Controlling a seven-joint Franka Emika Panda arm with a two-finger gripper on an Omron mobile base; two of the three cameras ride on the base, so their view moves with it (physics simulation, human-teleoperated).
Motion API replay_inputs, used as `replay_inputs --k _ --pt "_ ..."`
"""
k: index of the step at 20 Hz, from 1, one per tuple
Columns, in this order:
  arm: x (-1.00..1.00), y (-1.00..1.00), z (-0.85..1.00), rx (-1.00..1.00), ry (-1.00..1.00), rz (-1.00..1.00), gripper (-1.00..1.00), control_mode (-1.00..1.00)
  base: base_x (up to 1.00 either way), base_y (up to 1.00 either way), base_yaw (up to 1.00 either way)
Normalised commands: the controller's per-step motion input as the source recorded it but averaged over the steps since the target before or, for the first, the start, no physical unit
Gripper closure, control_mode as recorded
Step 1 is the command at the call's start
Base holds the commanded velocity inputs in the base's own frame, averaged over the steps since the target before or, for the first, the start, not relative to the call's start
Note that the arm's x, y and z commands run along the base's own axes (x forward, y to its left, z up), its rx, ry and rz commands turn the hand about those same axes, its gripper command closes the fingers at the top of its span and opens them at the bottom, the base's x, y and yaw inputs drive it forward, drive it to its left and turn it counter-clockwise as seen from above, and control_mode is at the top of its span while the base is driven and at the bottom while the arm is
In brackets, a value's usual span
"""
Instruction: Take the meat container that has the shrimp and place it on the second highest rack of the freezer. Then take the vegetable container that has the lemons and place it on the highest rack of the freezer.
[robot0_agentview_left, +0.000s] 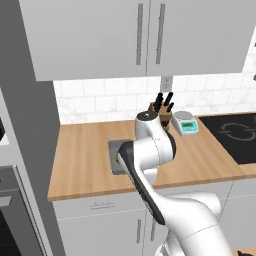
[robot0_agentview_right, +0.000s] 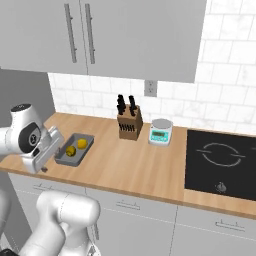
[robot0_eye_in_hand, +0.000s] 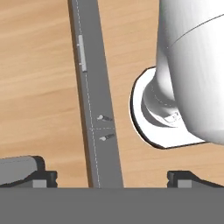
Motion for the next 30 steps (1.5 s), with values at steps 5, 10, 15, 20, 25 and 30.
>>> replay_inputs --k 5,10,15,20,25,30 --pt "0.21 0.00 -0.34 -0.05 -0.01 0.00 -1.00 -1.00 0.00 0.00 0.00" --pt "0.10 0.00 -0.09 0.00 0.00 0.00 -1.00 -1.00 0.00 0.00 0.00" --pt "0.17 0.00 -0.06 0.00 0.00 0.00 -1.00 -1.00 0.00 0.00 0.00" --pt "0.27 0.00 -0.09 0.00 0.00 0.00 -1.00 -1.00 0.00 0.00 0.00" --pt "0.30 0.01 -0.14 0.00 0.00 0.00 -1.00 -1.00 0.00 0.00 0.00" --pt "0.28 0.09 -0.19 0.00 0.00 0.00 -1.00 -1.00 0.00 0.00 0.00"
